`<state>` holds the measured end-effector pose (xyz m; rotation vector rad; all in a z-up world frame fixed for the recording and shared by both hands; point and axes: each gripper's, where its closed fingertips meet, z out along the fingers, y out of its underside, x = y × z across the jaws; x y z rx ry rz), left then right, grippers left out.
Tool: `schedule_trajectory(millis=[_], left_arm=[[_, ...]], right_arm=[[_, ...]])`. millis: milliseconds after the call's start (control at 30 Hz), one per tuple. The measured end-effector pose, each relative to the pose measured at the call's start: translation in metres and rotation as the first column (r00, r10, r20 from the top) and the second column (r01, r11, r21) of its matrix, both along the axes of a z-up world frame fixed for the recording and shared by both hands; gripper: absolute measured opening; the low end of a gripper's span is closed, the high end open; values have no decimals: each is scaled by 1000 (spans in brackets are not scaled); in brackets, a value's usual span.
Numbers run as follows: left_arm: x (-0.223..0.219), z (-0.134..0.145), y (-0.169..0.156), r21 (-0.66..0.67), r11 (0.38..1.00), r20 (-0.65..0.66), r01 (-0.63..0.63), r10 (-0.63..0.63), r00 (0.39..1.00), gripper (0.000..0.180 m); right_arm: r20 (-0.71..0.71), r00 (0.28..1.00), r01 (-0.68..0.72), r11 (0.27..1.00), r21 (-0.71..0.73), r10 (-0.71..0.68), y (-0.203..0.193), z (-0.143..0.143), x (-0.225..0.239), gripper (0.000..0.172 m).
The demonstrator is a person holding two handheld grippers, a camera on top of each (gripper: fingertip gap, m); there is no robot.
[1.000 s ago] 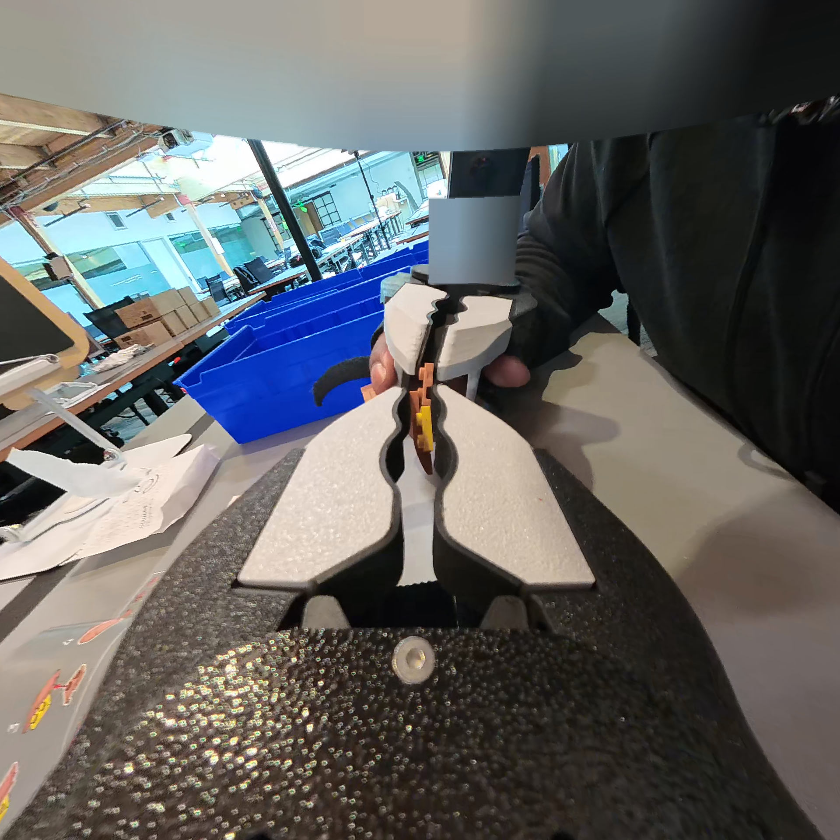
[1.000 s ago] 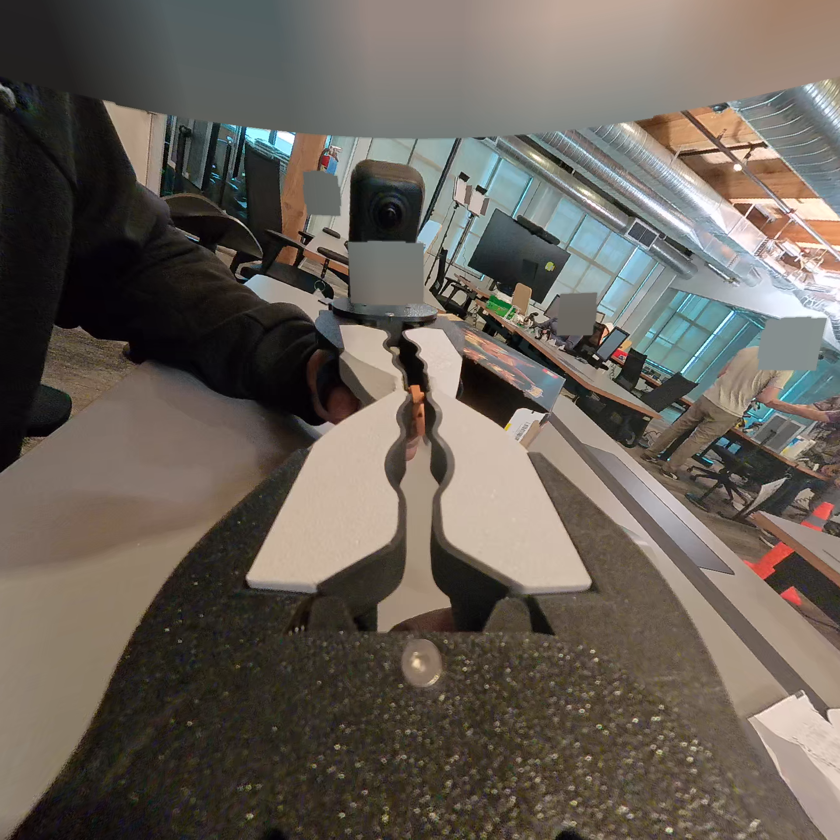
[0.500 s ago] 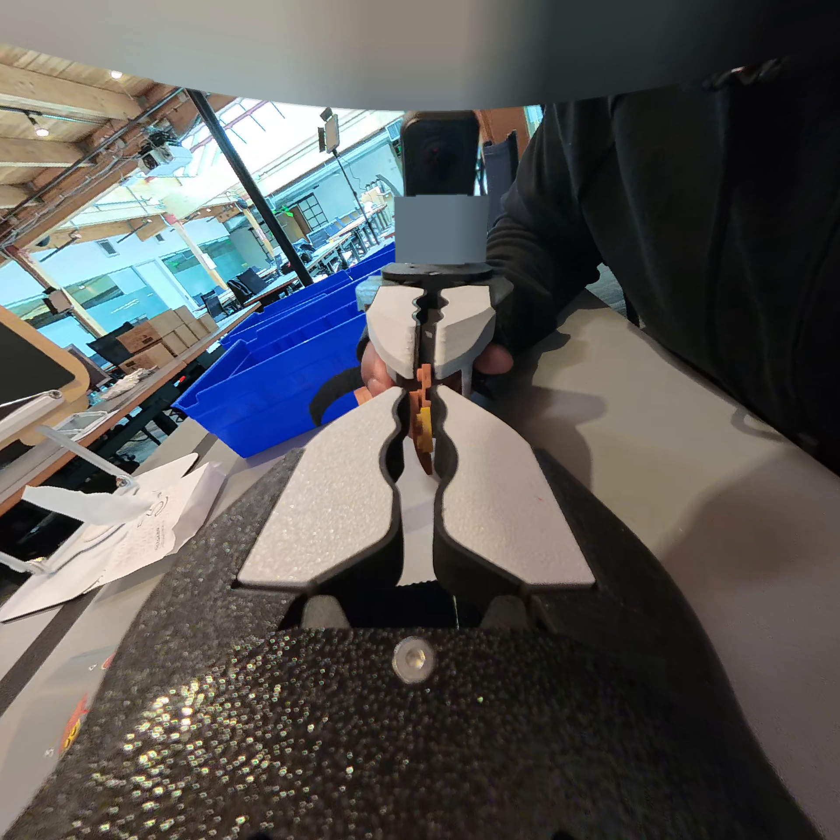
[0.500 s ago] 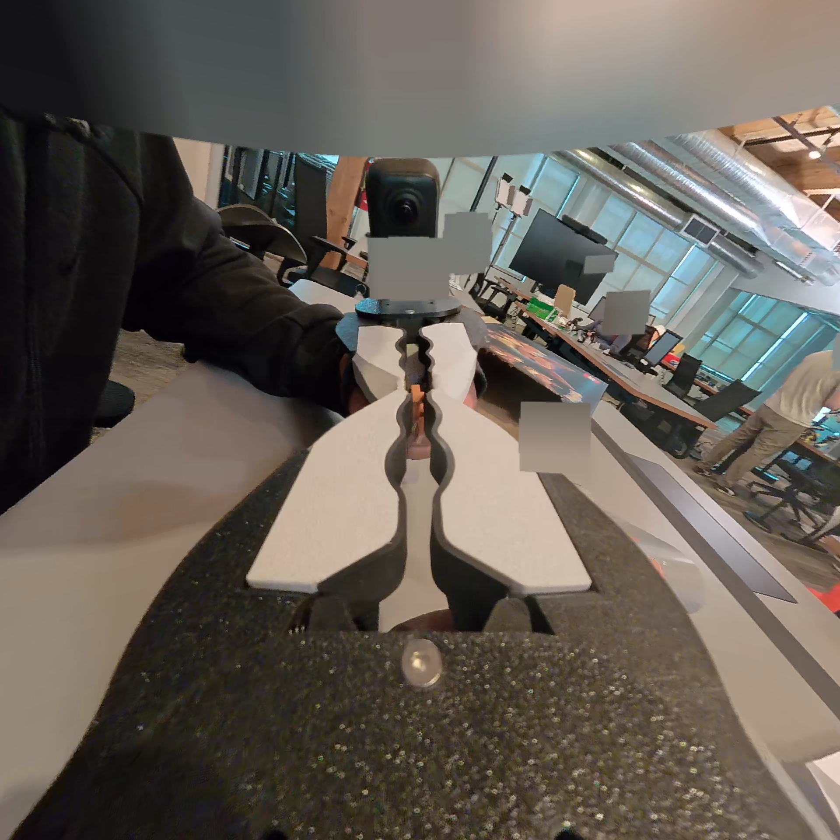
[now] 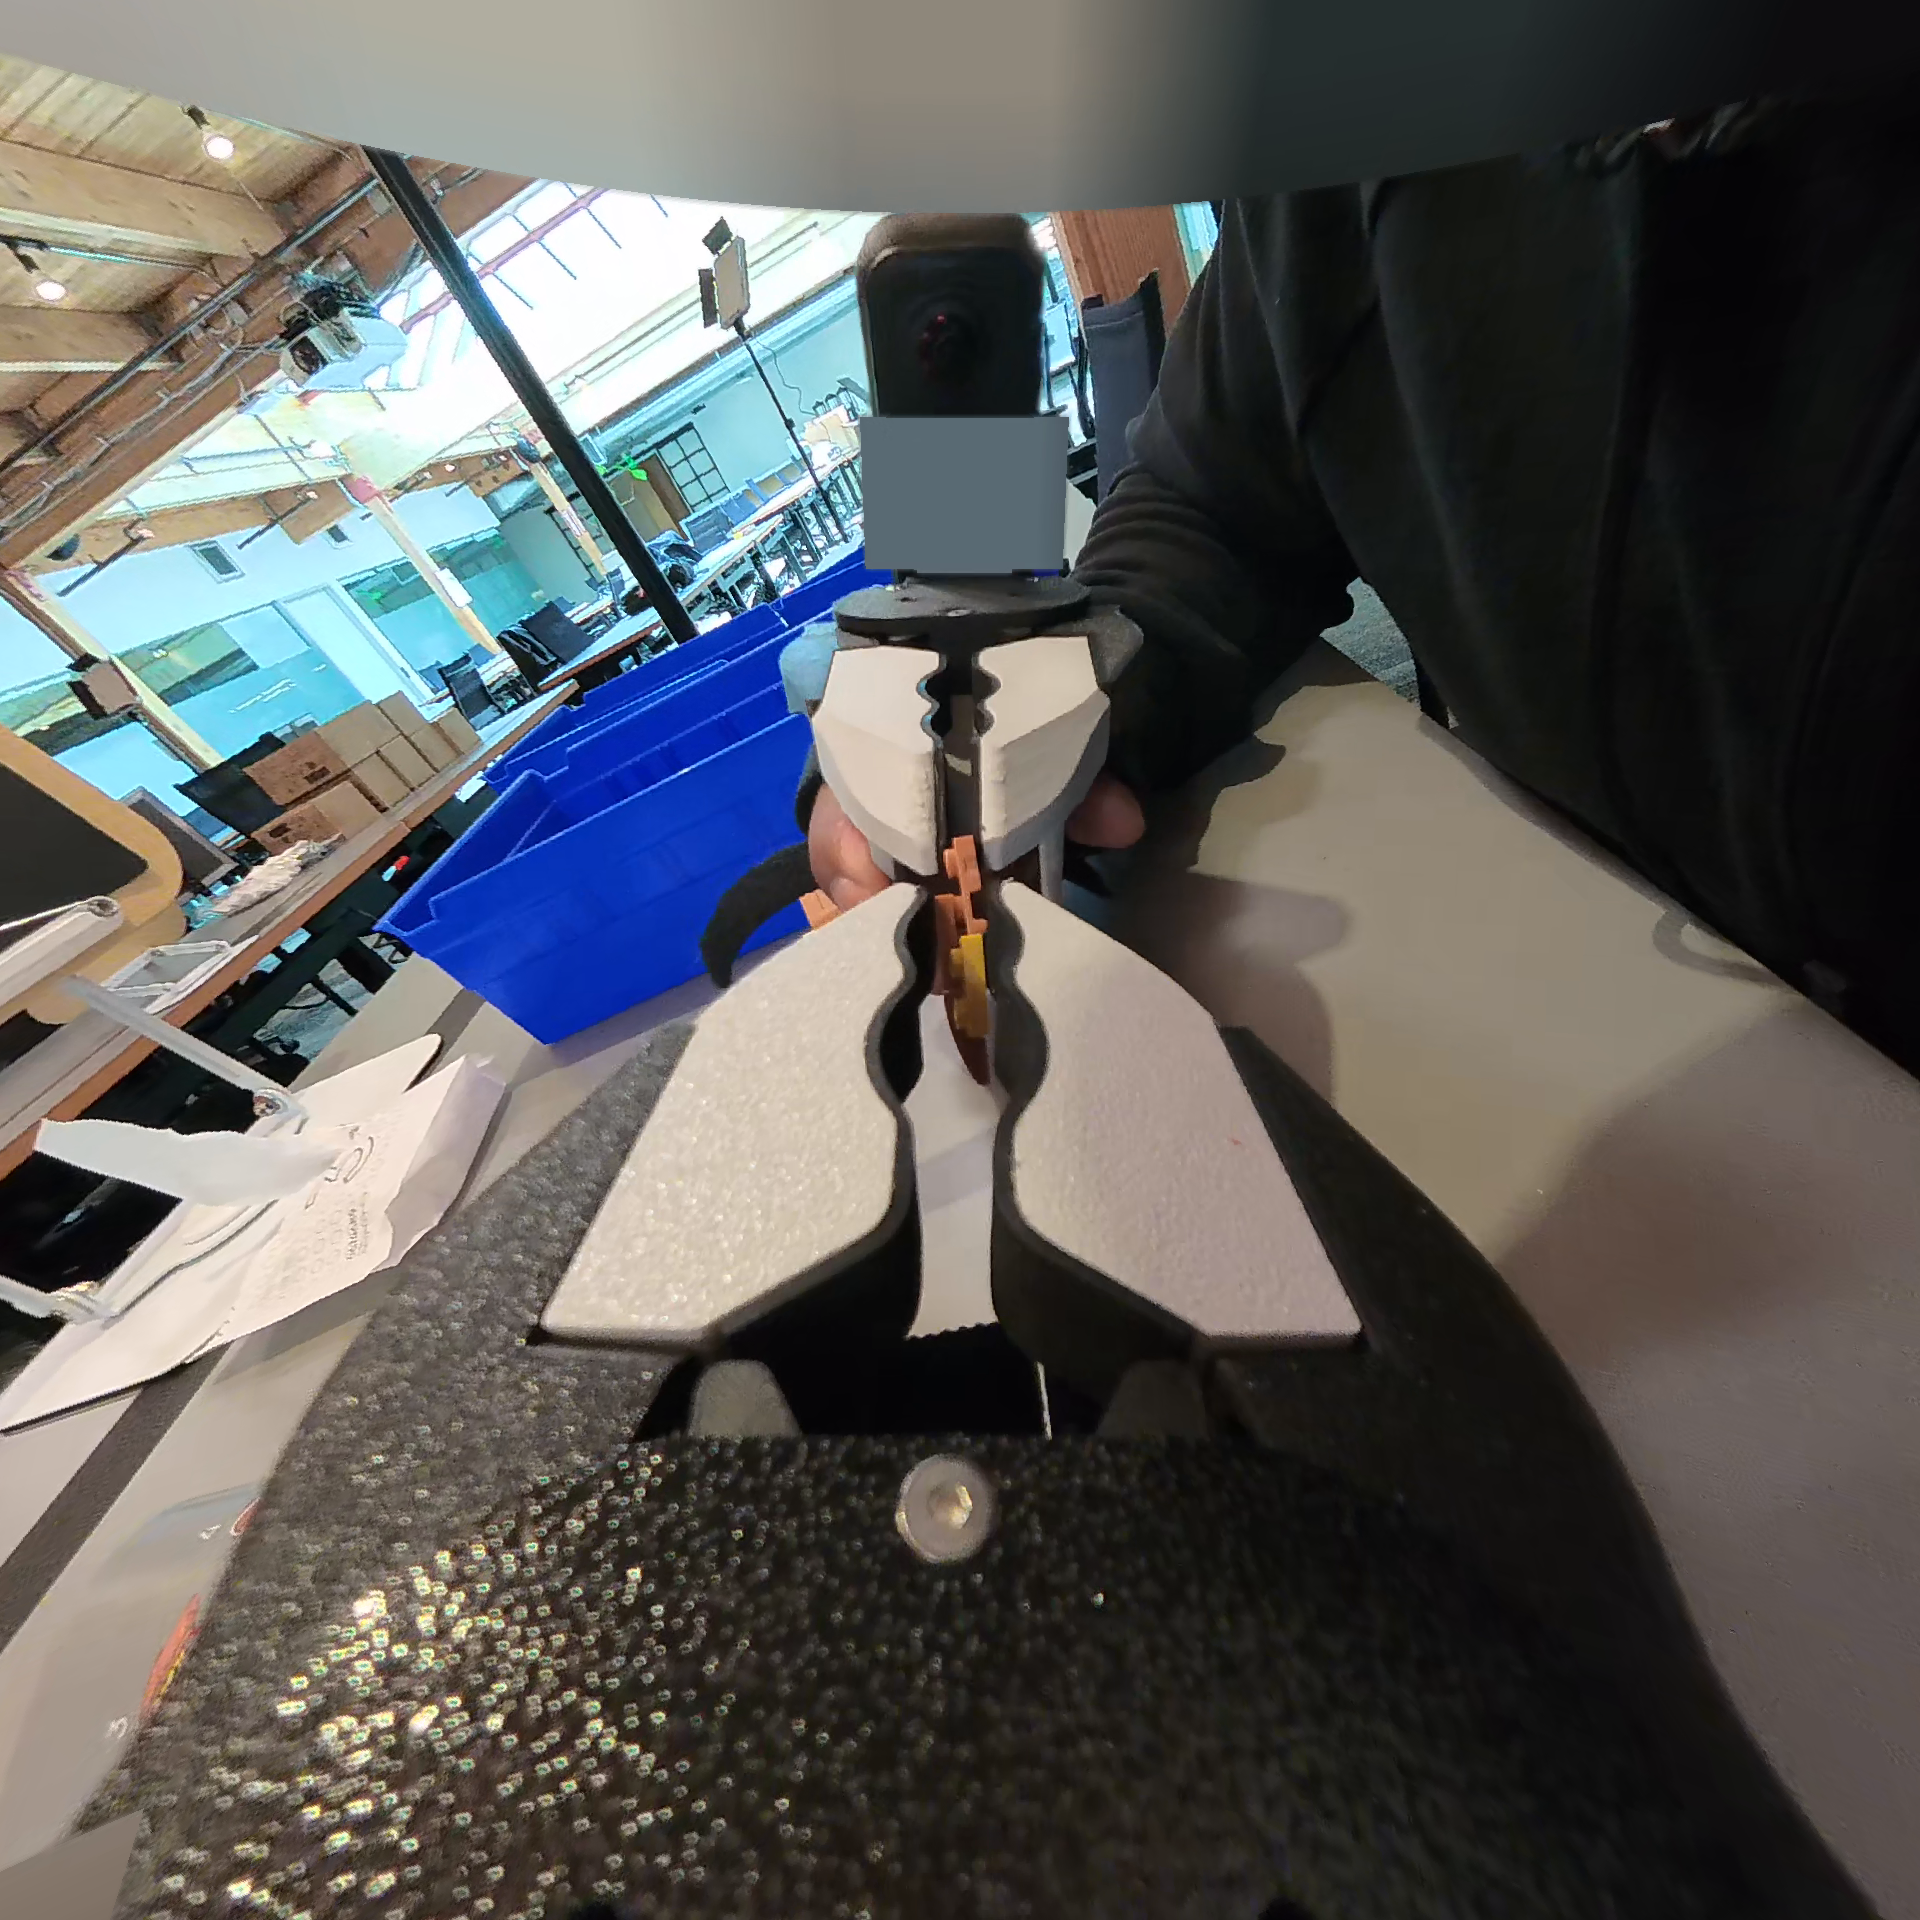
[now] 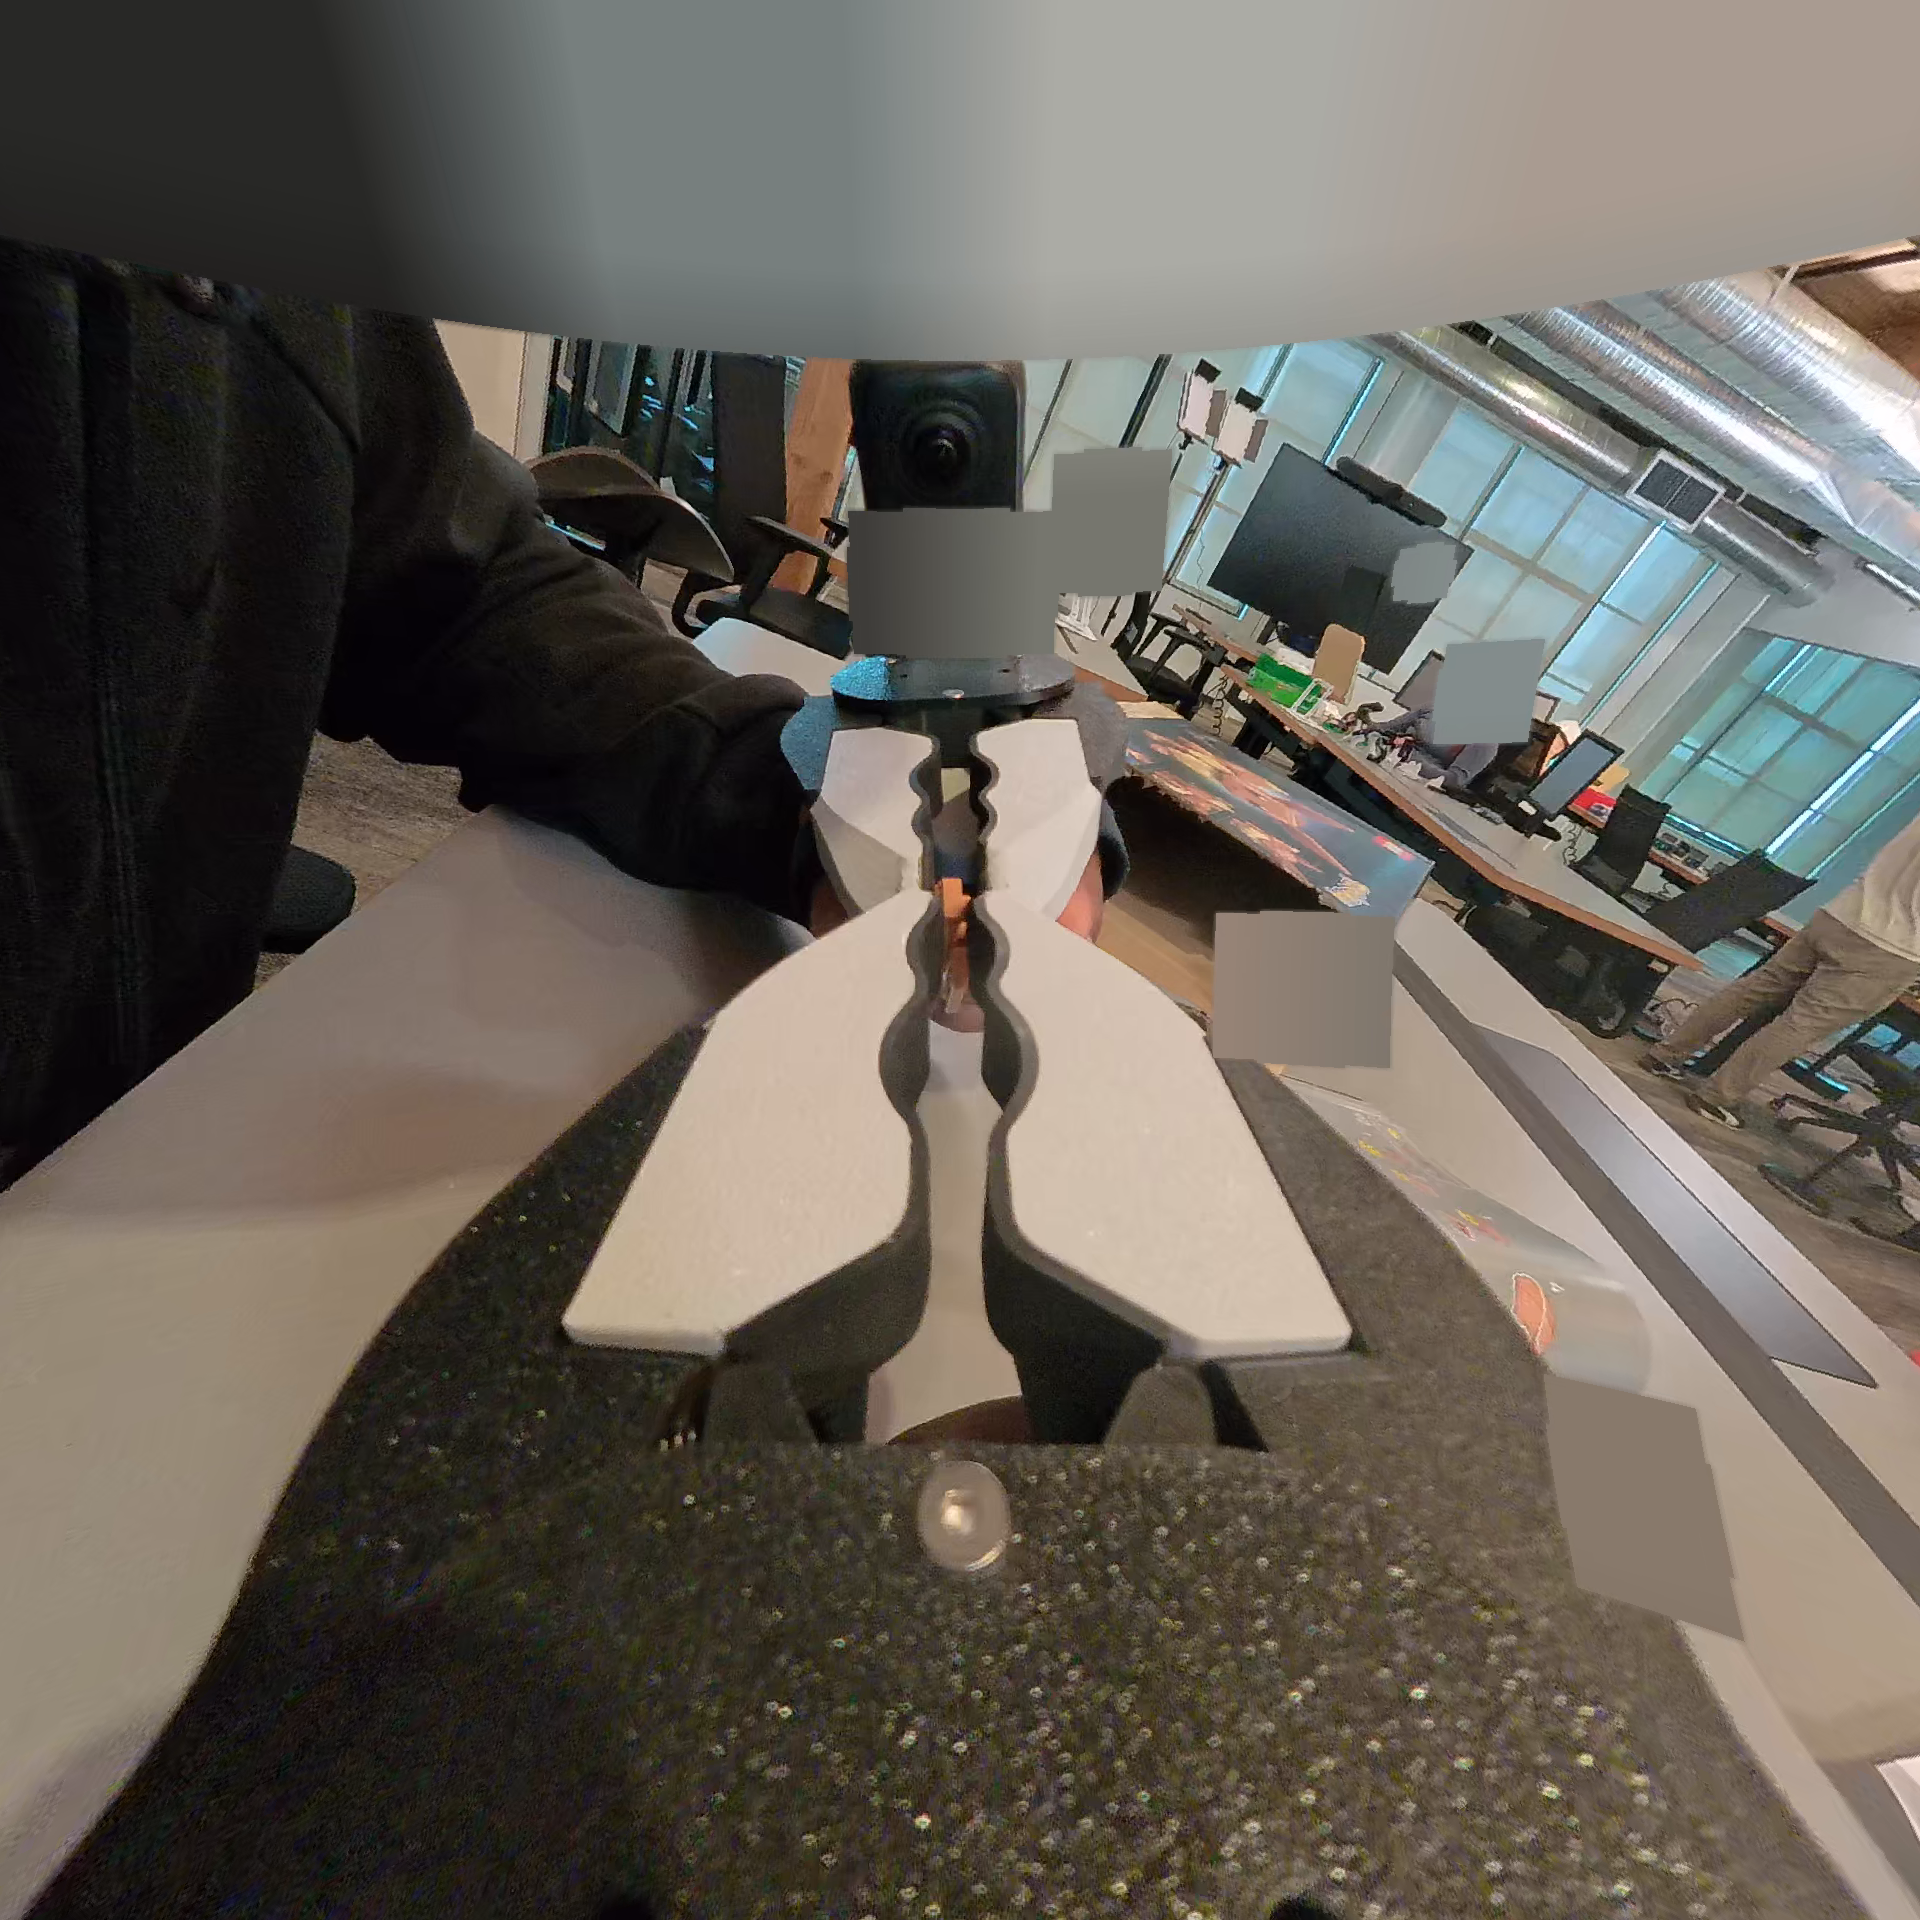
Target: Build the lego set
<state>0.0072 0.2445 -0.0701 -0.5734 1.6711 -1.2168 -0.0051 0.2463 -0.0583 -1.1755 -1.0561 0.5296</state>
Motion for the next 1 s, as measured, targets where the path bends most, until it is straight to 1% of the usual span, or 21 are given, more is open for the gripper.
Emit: schedule_trajectory(millis=[267,567,867,1000], left_arm=[[0,-3,0,6,1000,-21,5,-5,1000,8],[-2,-8,-2,42,999,-45,16,-14,999,8],[-3,-10,-2,40,999,-51,23,-21,998,7],[-2,-10,0,46,999,-51,10,-8,999,7]], right_arm=[[43,999,-6,1000,18,5,-1,-3,-1,4],[68,997,-40,998,-45,43,-3,-9,-2,4],[90,995,-44,998,-54,48,-3,-11,-3,5],[71,996,-46,993,-105,53,-1,-12,-2,5]])
